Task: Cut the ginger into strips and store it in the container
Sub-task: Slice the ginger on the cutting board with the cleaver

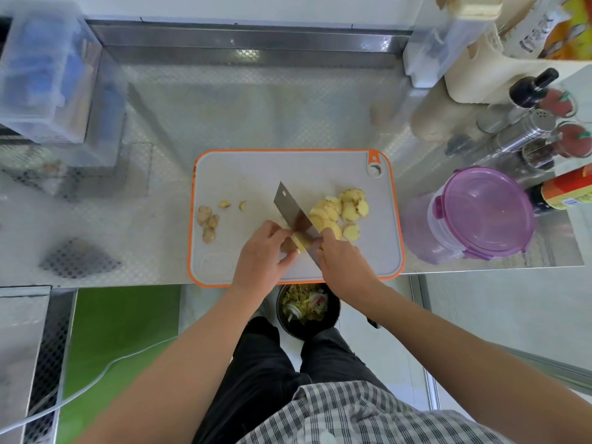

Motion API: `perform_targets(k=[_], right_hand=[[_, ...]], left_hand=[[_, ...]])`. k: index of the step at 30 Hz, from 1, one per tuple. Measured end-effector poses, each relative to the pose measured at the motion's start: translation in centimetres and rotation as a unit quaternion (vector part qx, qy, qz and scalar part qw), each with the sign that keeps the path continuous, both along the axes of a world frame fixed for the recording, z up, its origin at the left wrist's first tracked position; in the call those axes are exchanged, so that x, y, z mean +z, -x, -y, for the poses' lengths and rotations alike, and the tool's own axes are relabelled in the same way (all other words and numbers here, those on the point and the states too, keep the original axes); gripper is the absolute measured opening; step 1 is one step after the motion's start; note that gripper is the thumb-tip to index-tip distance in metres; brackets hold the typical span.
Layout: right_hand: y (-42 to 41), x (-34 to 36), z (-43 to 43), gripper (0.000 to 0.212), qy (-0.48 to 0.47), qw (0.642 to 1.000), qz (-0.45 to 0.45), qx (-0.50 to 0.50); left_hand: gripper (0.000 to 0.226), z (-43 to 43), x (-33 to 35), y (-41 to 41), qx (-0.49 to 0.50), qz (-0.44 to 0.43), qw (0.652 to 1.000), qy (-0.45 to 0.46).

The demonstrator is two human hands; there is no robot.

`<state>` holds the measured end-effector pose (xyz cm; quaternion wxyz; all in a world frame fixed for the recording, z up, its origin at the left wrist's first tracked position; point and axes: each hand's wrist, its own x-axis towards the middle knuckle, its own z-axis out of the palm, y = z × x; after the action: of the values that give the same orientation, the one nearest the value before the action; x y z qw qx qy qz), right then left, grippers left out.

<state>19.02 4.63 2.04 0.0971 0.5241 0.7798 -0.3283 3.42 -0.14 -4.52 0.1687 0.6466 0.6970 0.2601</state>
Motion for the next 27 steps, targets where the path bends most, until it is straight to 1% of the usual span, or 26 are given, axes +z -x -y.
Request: perform_targets(k=[2,3,5,7,10,12,15,19,21,23,27], right_hand=[[-0.1,0.2,0.0,0.01,-0.003,1.0,-0.003,-0.01],[-0.1,0.2,0.0,0.01,-0.005,1.0,-0.006,-0.014],[-0.1,0.2,0.1,0.009,-0.005,1.0,-0.012,-0.015],[0.0,0.0,0.3,0.006,0.001,1.0,-0.011,-0.009],[0.6,-0.4,0.9,0.007,0.001,1.0,0.007,0.011],[1.1,-0.7,0.9,0.008,-0.006,1.0,0.021,0.017],[1.7,-1.1,0.6,0.012,-0.003,0.999,0.031,0.017],[1.5,-0.9,0.3,0.011,-0.003,0.999,0.032,0.026],[1.4,-0.8,0.3,0.011,-0.003,0.999,0.032,0.038],[1.3,-0.8,0.5,0.014,-0.005,0.998,0.034,0.048],[0.8,-0.6,0.5,0.012,-0.012,0.999,0.026,0.047]], left_hand=[[0.025,0.0,0.0,0.1,0.023,-0.027,0.999,0.006],[0.027,0.0,0.0,0.3,0.047,-0.041,0.998,0.017],[0.035,0.0,-0.2,0.5,0.103,-0.057,0.991,0.063],[0.035,-0.2,-0.3,0.5,0.137,-0.053,0.984,0.099],[0.022,-0.4,-0.1,0.1,0.155,-0.023,0.983,0.097],[0.017,-0.7,0.1,-0.1,0.175,-0.002,0.98,0.094],[0.02,-0.9,0.5,0.1,0.216,0.055,0.969,0.104],[0.034,-1.0,1.2,0.4,0.304,0.151,0.932,0.129],[0.039,-1.2,1.4,0.2,0.319,0.185,0.919,0.141],[0.036,-1.4,1.1,0.1,0.312,0.183,0.92,0.148],[0.016,-1.6,0.5,0.6,0.293,0.167,0.932,0.13]])
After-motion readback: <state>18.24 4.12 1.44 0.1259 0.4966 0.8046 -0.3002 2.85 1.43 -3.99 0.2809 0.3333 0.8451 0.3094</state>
